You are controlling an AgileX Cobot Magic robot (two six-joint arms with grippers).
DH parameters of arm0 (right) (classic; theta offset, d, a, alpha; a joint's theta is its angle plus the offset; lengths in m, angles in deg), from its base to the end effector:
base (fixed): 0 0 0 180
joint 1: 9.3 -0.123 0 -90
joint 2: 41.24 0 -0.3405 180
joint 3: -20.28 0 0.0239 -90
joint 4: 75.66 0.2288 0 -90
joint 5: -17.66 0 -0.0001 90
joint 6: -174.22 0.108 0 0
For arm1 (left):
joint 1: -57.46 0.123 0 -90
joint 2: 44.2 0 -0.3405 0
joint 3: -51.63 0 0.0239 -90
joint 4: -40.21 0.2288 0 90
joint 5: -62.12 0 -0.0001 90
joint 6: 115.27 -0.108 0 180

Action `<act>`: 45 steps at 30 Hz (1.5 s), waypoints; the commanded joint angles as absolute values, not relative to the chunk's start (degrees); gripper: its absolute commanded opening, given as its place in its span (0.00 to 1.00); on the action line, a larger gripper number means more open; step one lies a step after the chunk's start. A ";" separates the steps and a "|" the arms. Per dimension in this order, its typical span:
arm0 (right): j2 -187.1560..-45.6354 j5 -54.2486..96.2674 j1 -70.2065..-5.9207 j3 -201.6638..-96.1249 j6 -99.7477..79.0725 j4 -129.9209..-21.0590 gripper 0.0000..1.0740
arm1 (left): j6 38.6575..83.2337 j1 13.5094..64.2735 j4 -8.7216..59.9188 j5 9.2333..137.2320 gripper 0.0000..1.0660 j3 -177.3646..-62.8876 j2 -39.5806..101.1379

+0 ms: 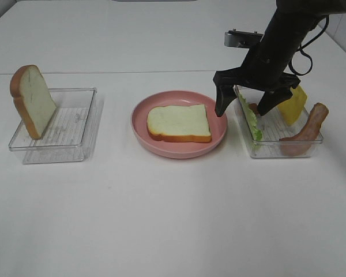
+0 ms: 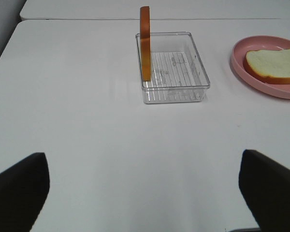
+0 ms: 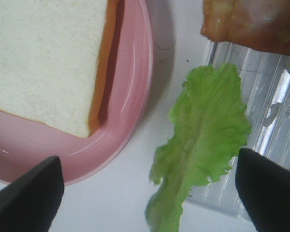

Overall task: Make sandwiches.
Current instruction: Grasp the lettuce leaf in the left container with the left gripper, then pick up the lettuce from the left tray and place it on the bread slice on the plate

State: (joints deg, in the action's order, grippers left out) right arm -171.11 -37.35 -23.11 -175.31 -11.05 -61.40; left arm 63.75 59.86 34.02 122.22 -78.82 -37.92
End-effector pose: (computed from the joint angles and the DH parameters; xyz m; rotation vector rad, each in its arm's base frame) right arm 0.4393 0.1304 0.2084 -0.3079 2.9370 0.3415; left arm -0.0653 -0.0128 0.2617 -0.0202 2.0198 -0.0914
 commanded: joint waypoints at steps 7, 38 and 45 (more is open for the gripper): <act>-171.11 -37.98 -23.11 -175.88 -10.88 -63.34 0.40 | 64.04 59.80 34.19 121.30 0.96 -78.47 -39.18; -164.24 -41.30 -23.11 -176.28 -6.41 -63.52 0.00 | 64.04 59.80 34.19 121.30 0.96 -78.47 -39.18; -159.94 -39.52 -23.11 -176.28 -7.85 -55.44 0.00 | 64.04 59.80 34.02 121.30 0.96 -78.47 -39.18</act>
State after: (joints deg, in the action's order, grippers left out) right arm -160.28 -39.81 -23.11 -176.00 -7.33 -56.35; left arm 63.75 59.86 34.02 122.22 -78.82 -37.92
